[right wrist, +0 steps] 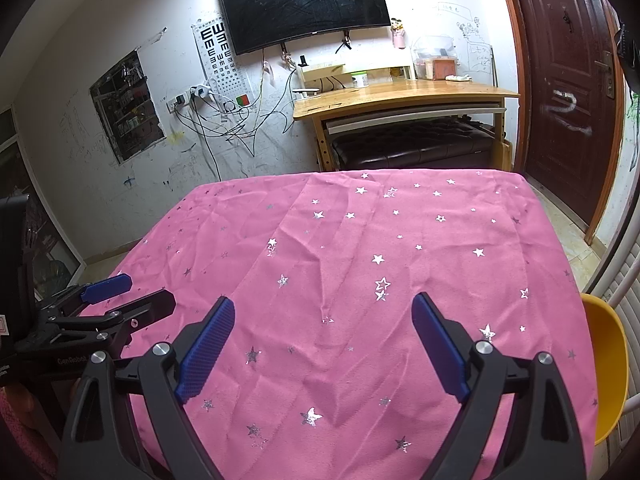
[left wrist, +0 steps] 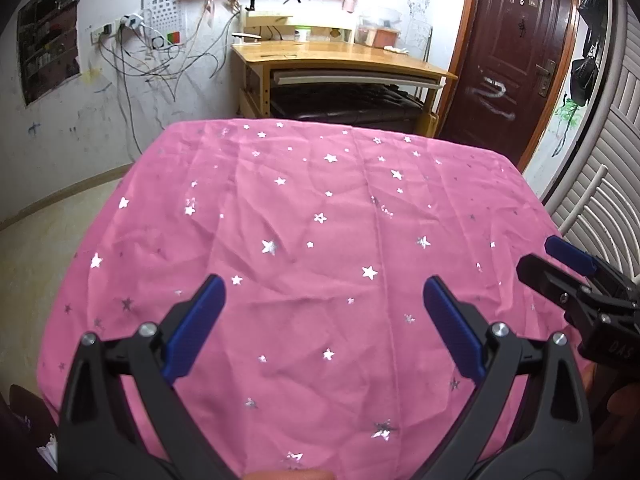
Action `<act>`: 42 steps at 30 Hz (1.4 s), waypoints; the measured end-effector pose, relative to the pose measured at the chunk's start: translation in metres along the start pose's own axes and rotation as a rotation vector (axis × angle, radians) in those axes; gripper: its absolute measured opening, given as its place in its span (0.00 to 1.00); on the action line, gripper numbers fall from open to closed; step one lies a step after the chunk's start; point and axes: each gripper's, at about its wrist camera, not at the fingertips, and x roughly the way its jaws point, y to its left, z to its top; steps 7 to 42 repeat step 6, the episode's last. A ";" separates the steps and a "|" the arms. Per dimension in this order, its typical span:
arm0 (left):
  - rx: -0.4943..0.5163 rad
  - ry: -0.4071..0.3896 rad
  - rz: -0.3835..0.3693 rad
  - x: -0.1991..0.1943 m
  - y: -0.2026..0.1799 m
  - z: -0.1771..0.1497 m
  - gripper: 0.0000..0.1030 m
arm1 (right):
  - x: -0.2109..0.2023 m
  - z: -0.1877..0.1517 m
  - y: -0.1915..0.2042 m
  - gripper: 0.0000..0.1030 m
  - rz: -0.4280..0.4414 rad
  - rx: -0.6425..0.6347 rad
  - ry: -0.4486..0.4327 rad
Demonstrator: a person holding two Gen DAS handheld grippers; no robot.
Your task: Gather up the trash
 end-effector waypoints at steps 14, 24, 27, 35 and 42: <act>0.004 0.000 -0.001 0.000 -0.001 0.001 0.92 | 0.000 0.000 0.000 0.82 0.001 0.001 0.000; 0.004 0.000 -0.001 0.000 -0.001 0.001 0.92 | 0.000 0.000 0.000 0.82 0.001 0.001 0.000; 0.004 0.000 -0.001 0.000 -0.001 0.001 0.92 | 0.000 0.000 0.000 0.82 0.001 0.001 0.000; 0.004 0.000 -0.001 0.000 -0.001 0.001 0.92 | 0.000 0.000 0.000 0.82 0.001 0.001 0.000; 0.004 0.000 -0.001 0.000 -0.001 0.001 0.92 | 0.000 0.000 0.000 0.82 0.001 0.001 0.000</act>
